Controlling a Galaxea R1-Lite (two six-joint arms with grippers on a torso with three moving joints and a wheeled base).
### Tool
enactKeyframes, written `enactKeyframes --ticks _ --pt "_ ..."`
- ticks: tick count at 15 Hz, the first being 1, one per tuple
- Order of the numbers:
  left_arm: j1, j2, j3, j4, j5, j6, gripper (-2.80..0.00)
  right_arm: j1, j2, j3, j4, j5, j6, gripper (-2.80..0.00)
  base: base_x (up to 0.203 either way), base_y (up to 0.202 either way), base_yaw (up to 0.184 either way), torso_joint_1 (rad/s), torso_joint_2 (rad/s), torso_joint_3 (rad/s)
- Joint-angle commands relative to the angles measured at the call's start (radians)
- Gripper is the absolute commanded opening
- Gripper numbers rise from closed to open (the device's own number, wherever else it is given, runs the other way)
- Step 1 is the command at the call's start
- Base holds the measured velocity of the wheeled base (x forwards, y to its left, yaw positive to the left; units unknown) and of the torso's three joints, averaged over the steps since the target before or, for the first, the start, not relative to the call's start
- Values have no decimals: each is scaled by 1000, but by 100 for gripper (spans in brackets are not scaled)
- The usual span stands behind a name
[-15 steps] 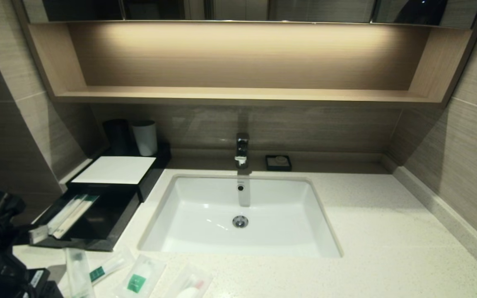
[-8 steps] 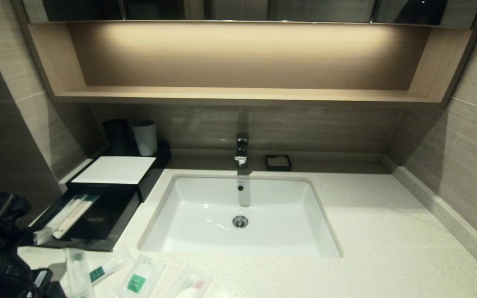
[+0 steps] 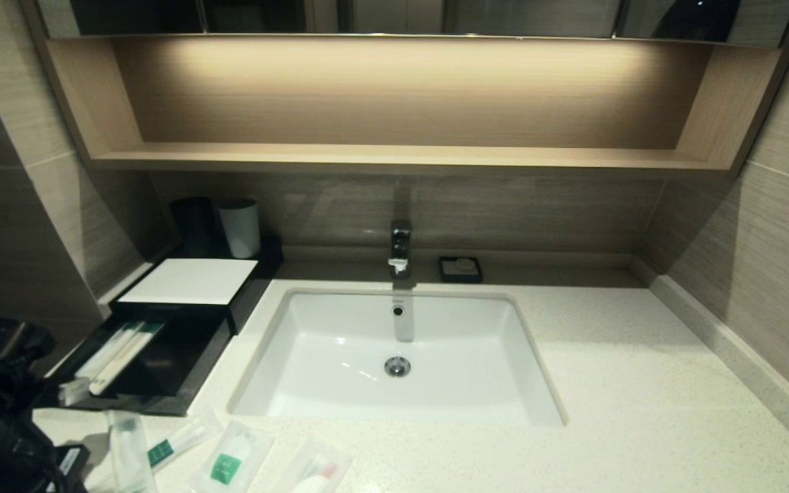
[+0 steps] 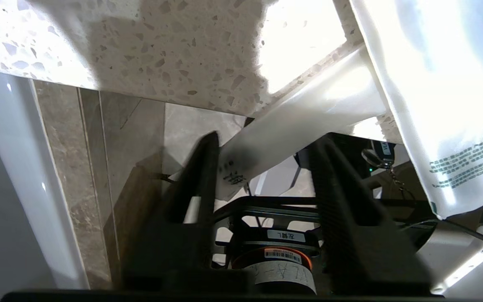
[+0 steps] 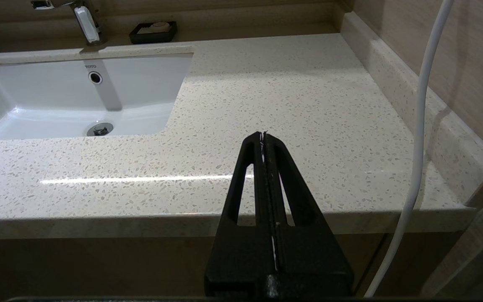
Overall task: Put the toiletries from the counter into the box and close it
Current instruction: Pick up the bathroom toiletry
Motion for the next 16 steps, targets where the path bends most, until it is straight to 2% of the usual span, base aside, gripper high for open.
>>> enactKeyframes --ticks 1,6,8,10,11,13,16 --pt "0 5 -1 10 -23 2 -280 0 2 0 -1 0 0 -280 0 0 0 0 0 0" --pt "-1 -7 -13 35 -56 11 -280 0 2 0 0 0 0 -280 0 0 0 0 0 0" --pt "-6 -68 -11 37 -128 59 -280 0 2 0 -1 0 0 -280 0 0 0 0 0 0" --pt "-31 -145 -11 84 -267 198 -280 1 2 0 0 0 0 -280 0 0 0 0 0 0" --pt "-54 -171 -10 109 -316 225 -280 0 0 0 -1 0 0 -280 0 0 0 0 0 0" --pt "-69 -218 -10 114 -389 236 -280 0 2 0 -1 0 0 -280 0 0 0 0 0 0" --pt "-55 -236 -44 54 -397 225 -280 1 2 0 0 0 0 -280 0 0 0 0 0 0"
